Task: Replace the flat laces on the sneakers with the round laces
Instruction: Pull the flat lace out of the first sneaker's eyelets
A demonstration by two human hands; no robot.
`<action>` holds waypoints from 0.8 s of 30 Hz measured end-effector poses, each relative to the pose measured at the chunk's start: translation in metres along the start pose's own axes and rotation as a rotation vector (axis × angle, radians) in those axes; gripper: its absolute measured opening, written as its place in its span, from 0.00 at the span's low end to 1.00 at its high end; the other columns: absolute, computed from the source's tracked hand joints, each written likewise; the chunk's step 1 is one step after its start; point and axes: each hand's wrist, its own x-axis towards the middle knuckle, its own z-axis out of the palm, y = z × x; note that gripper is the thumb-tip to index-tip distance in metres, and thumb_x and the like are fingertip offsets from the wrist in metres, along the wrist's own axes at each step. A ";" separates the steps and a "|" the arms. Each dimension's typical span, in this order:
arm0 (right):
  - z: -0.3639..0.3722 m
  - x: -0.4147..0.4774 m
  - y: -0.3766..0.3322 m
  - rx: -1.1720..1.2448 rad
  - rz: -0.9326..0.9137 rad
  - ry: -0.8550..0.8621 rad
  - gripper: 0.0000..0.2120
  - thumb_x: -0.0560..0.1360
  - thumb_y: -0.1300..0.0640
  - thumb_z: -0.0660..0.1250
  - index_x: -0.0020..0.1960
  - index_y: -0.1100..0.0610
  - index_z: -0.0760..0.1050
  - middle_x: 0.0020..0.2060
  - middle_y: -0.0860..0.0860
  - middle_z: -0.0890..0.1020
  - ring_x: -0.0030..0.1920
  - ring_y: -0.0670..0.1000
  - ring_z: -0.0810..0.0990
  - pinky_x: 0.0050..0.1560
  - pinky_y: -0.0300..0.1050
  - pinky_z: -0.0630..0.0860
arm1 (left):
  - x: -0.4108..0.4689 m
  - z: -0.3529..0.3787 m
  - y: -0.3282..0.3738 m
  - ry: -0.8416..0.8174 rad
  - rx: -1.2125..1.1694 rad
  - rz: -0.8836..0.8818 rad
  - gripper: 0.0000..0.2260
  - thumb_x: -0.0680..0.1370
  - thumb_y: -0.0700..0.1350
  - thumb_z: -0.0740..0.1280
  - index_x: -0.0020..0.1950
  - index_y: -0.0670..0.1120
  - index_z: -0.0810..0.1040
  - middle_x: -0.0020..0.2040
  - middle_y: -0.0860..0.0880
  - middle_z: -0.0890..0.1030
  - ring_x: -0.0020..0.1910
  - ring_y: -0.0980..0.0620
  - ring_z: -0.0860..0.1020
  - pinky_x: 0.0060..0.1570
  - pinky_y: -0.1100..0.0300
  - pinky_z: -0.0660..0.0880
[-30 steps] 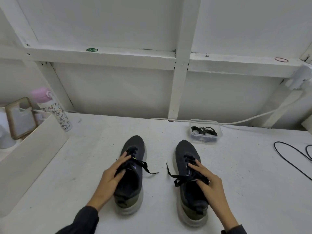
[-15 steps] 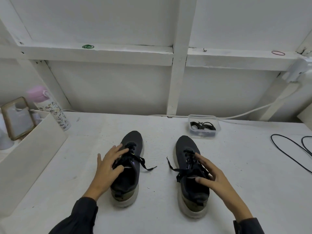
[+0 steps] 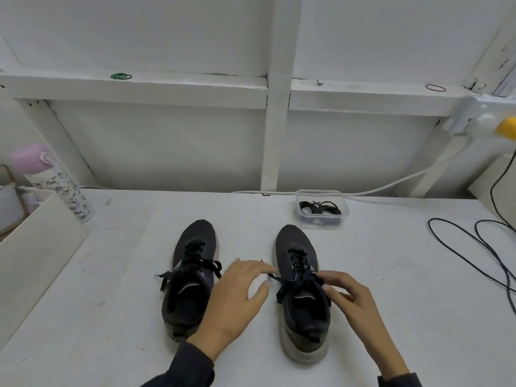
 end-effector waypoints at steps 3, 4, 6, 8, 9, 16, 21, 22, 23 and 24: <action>-0.002 0.005 0.002 -0.037 -0.021 -0.030 0.11 0.76 0.63 0.69 0.52 0.51 0.84 0.53 0.47 0.83 0.56 0.48 0.81 0.51 0.44 0.80 | 0.003 0.017 0.003 -0.169 -0.062 -0.051 0.13 0.78 0.60 0.62 0.60 0.63 0.76 0.58 0.68 0.77 0.62 0.67 0.71 0.63 0.66 0.67; -0.004 0.006 0.002 -0.049 -0.023 -0.037 0.10 0.75 0.62 0.70 0.51 0.49 0.84 0.53 0.46 0.83 0.57 0.47 0.80 0.53 0.45 0.79 | 0.004 0.023 0.004 -0.197 -0.068 -0.069 0.12 0.78 0.60 0.63 0.61 0.64 0.76 0.58 0.68 0.76 0.62 0.67 0.70 0.63 0.65 0.67; -0.006 0.010 0.000 -0.074 -0.019 -0.057 0.10 0.75 0.60 0.71 0.50 0.47 0.85 0.53 0.44 0.83 0.58 0.45 0.80 0.55 0.45 0.77 | 0.005 0.031 0.006 -0.188 -0.085 -0.099 0.10 0.78 0.58 0.65 0.60 0.64 0.76 0.57 0.69 0.76 0.62 0.67 0.71 0.62 0.64 0.69; -0.007 0.014 -0.001 -0.086 -0.018 -0.087 0.10 0.74 0.60 0.71 0.49 0.45 0.85 0.53 0.42 0.83 0.57 0.44 0.80 0.56 0.44 0.77 | 0.007 0.036 0.008 -0.128 -0.104 -0.107 0.08 0.78 0.57 0.66 0.57 0.63 0.77 0.55 0.68 0.77 0.60 0.66 0.72 0.60 0.63 0.70; -0.007 0.016 -0.002 -0.092 -0.024 -0.101 0.10 0.74 0.59 0.71 0.48 0.44 0.84 0.52 0.41 0.83 0.57 0.44 0.80 0.55 0.45 0.77 | 0.008 0.038 0.009 -0.099 -0.111 -0.110 0.06 0.78 0.56 0.66 0.55 0.62 0.77 0.54 0.67 0.78 0.59 0.65 0.73 0.59 0.62 0.71; -0.013 0.031 0.000 -0.202 -0.134 -0.180 0.07 0.74 0.58 0.71 0.45 0.47 0.84 0.52 0.41 0.83 0.58 0.45 0.79 0.58 0.44 0.75 | 0.015 0.039 0.003 -0.067 -0.205 -0.150 0.02 0.76 0.52 0.71 0.47 0.59 0.80 0.50 0.63 0.81 0.56 0.61 0.76 0.58 0.64 0.70; -0.021 0.038 -0.004 -0.214 -0.173 -0.243 0.07 0.74 0.59 0.72 0.41 0.47 0.84 0.53 0.42 0.82 0.59 0.46 0.79 0.60 0.43 0.71 | 0.022 0.031 0.000 -0.081 -0.166 -0.101 0.02 0.75 0.52 0.70 0.43 0.57 0.80 0.46 0.62 0.83 0.52 0.58 0.79 0.57 0.59 0.71; -0.025 0.040 -0.005 -0.219 -0.178 -0.257 0.08 0.74 0.60 0.72 0.40 0.48 0.83 0.54 0.41 0.82 0.59 0.46 0.79 0.60 0.42 0.70 | 0.023 0.028 0.000 -0.083 -0.143 -0.093 0.02 0.75 0.52 0.70 0.42 0.57 0.79 0.46 0.62 0.83 0.51 0.57 0.79 0.57 0.58 0.71; -0.029 0.041 -0.007 -0.222 -0.183 -0.260 0.09 0.73 0.61 0.72 0.39 0.48 0.83 0.54 0.41 0.82 0.59 0.45 0.79 0.60 0.41 0.69 | 0.025 0.025 -0.001 -0.076 -0.125 -0.093 0.03 0.76 0.51 0.70 0.42 0.57 0.79 0.46 0.61 0.83 0.51 0.57 0.79 0.57 0.57 0.72; -0.035 0.044 -0.007 -0.218 -0.180 -0.248 0.11 0.73 0.63 0.72 0.38 0.48 0.82 0.54 0.41 0.82 0.59 0.45 0.78 0.59 0.40 0.68 | 0.026 0.020 -0.002 -0.056 -0.118 -0.105 0.04 0.77 0.50 0.70 0.42 0.55 0.78 0.45 0.61 0.83 0.51 0.57 0.79 0.57 0.57 0.72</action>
